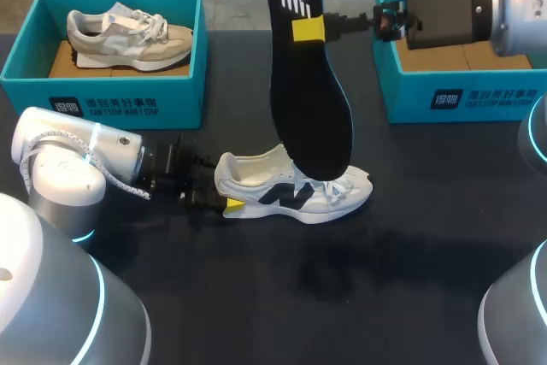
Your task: Take the shoe out of the shoebox, open the shoe tongue, remove and reinsert the insole, then place the shoe into the shoebox
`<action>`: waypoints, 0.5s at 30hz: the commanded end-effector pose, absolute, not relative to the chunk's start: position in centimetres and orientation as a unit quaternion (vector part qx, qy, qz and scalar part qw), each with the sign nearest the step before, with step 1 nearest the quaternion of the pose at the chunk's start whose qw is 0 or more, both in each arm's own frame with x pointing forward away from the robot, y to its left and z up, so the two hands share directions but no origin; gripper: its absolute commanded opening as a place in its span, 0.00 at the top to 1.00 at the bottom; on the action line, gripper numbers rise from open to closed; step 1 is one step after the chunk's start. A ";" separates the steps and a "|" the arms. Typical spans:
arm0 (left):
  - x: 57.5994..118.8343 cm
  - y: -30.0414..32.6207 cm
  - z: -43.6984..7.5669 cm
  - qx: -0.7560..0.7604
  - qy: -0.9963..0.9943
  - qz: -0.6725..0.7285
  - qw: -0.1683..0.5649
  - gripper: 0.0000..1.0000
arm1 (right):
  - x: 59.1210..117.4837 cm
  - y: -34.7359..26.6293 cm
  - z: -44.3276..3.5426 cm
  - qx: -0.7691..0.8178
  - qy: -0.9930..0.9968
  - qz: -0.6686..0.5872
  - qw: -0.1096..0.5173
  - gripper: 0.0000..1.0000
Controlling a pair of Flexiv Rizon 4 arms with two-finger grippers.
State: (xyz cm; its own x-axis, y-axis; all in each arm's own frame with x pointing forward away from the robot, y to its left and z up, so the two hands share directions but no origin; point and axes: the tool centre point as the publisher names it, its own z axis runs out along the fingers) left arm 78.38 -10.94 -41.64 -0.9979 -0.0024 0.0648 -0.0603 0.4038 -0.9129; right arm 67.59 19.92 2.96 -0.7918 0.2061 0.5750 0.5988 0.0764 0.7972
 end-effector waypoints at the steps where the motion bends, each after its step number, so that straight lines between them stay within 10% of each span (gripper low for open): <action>1: 78.4 -10.9 -41.7 0.019 -0.838 0.545 0.027 1.00 | 67.0 17.6 2.6 -0.275 -0.721 -0.616 0.158 1.00; 15: 78.4 -10.9 -41.7 0.019 -0.838 0.545 0.027 1.00 | 65.2 14.9 3.1 -0.282 -0.715 -0.619 0.163 1.00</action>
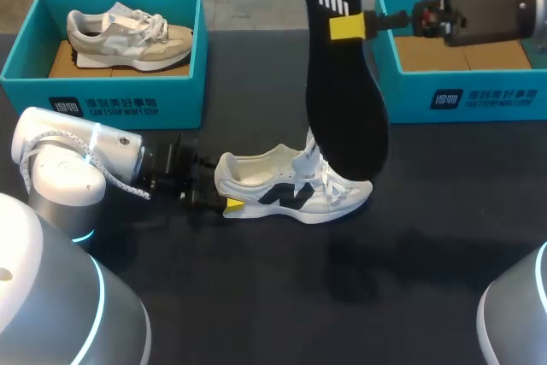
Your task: Take the shoe out of the shoebox, open the shoe tongue, remove and reinsert the insole, then place the shoe into the shoebox
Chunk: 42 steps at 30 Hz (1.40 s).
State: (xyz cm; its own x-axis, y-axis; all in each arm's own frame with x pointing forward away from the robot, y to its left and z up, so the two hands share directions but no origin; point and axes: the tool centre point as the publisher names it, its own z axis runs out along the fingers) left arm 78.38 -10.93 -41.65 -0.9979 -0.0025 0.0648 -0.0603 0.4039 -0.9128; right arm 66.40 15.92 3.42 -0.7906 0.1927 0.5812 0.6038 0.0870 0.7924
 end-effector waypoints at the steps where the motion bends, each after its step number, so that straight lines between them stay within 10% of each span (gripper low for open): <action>1: 78.4 -10.9 -41.7 0.019 -0.838 0.545 0.027 1.00 | 65.1 14.9 3.1 -0.284 -0.713 -0.620 0.162 1.00; 42: 78.4 -10.9 -41.7 0.019 -0.838 0.545 0.027 1.00 | 64.1 15.0 2.9 -0.285 -0.702 -0.632 0.166 1.00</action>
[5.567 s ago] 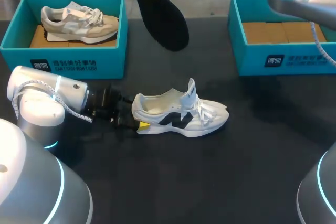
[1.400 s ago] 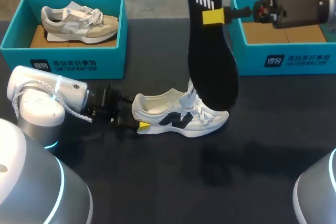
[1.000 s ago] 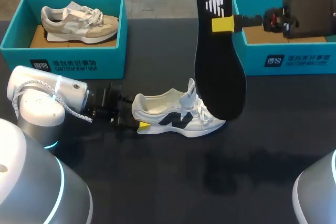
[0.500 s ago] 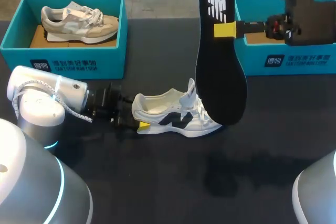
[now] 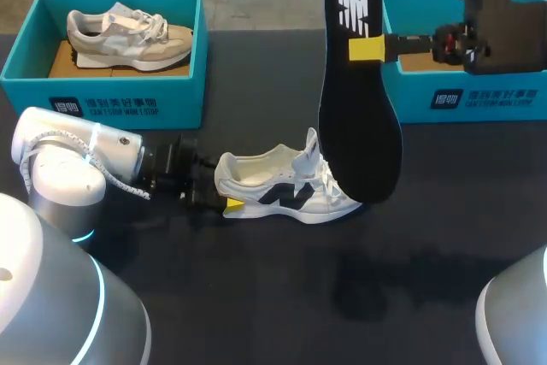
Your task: Take the shoe out of the shoebox, open the shoe tongue, remove and reinsert the insole, then place the shoe into the shoebox
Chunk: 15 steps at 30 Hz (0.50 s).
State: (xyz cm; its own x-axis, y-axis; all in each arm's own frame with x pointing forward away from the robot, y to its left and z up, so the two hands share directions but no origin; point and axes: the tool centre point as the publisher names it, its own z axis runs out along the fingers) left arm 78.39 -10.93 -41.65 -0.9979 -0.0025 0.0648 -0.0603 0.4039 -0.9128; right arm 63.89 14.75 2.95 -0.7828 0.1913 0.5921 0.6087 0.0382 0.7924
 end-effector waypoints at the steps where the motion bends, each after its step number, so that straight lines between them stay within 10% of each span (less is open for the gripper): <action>1: 78.4 -10.9 -41.7 0.019 -0.838 0.545 0.027 1.00 | 64.1 15.0 2.9 -0.285 -0.702 -0.632 0.166 1.00; 6: 78.9 -9.5 -41.6 0.031 -0.855 0.517 0.031 0.71 | 64.1 15.0 2.9 -0.285 -0.702 -0.632 0.166 1.00; 8: 79.0 -9.3 -41.3 0.026 -0.857 0.514 0.029 0.08 | 64.1 15.0 2.9 -0.285 -0.702 -0.632 0.166 1.00; 9: 79.0 -9.2 -41.1 0.023 -0.859 0.511 0.027 0.00 | 64.1 15.0 2.9 -0.285 -0.702 -0.632 0.166 1.00; 15: 78.6 -8.8 -40.3 0.013 -0.871 0.491 0.026 0.00 | 64.1 15.0 2.9 -0.285 -0.702 -0.632 0.166 1.00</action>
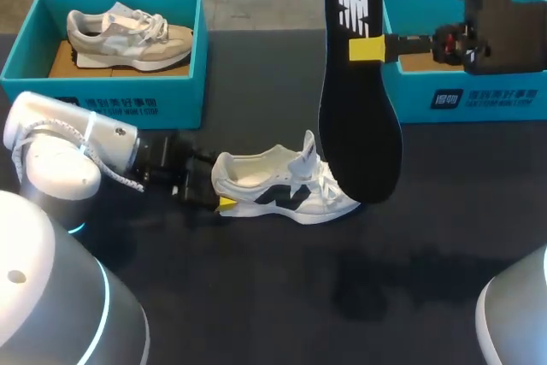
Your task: Take the shoe out of the shoebox, open the shoe tongue, remove and reinsert the insole, then place the shoe into the shoebox
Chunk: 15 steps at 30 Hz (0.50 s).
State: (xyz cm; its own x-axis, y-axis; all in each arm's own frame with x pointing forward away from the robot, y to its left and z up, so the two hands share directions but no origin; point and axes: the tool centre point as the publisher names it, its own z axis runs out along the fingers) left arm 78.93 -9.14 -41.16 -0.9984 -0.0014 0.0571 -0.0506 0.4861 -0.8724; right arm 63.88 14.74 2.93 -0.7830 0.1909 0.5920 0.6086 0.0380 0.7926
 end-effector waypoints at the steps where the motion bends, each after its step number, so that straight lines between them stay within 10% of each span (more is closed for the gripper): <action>1: 78.5 -8.8 -40.2 0.009 -0.872 0.489 0.027 0.00 | 64.1 15.0 2.9 -0.285 -0.702 -0.632 0.166 1.00; 15: 78.4 -6.9 -38.1 -0.019 -0.933 0.360 0.001 0.00 | 64.1 15.0 2.9 -0.285 -0.702 -0.632 0.166 1.00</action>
State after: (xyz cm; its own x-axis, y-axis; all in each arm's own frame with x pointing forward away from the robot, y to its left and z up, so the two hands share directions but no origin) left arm 78.78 -7.28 -39.35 -0.9991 0.0396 -0.0126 0.0358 0.6654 -0.7457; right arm 63.87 14.72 2.94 -0.7830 0.1909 0.5920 0.6085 0.0380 0.7926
